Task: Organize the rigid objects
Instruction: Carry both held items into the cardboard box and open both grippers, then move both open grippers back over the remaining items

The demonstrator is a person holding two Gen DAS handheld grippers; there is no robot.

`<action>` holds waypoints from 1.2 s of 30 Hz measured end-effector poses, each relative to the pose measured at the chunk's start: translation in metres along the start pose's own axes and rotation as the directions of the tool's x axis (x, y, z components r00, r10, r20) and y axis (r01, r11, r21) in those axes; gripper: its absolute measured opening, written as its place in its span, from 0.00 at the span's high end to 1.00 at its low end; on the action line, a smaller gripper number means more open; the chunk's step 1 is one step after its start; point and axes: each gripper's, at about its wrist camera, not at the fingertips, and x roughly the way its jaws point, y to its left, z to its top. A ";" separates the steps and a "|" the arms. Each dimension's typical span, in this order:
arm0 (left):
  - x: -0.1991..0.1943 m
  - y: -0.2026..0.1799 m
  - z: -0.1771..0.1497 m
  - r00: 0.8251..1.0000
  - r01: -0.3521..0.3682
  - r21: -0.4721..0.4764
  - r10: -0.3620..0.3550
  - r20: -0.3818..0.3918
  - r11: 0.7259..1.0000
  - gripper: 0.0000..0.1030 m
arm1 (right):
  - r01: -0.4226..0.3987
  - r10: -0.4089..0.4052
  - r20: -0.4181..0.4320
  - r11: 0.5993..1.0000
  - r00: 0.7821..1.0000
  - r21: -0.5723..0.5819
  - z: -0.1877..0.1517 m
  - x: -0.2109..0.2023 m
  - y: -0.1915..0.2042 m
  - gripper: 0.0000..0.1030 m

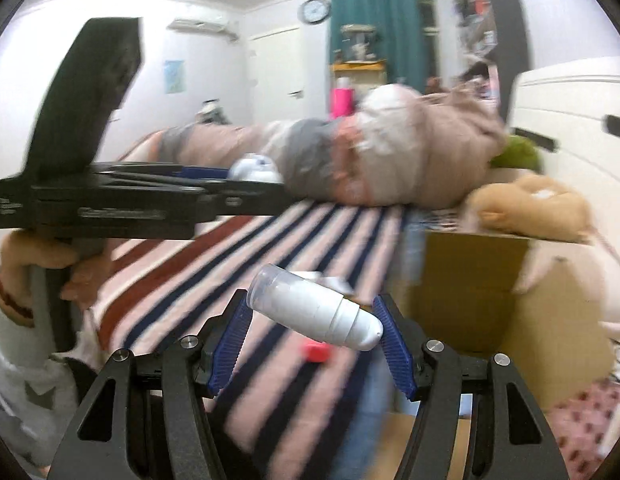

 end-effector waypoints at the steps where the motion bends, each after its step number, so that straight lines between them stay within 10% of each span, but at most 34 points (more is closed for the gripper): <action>1: 0.006 -0.010 0.005 1.000 0.017 0.010 -0.017 -0.006 1.000 0.43 | 0.036 -0.036 -0.002 0.999 0.999 0.018 -0.002 -0.005 -0.015 0.43; 13: 0.100 -0.085 0.028 0.979 0.125 0.098 -0.106 -0.172 0.987 0.43 | 0.233 -0.219 -0.164 0.970 0.962 0.072 -0.038 0.013 -0.109 0.42; 36: 0.159 -0.088 0.032 0.958 0.041 0.159 0.007 -0.287 0.986 0.32 | 0.187 -0.165 -0.180 0.976 0.970 0.114 -0.054 0.012 -0.111 0.39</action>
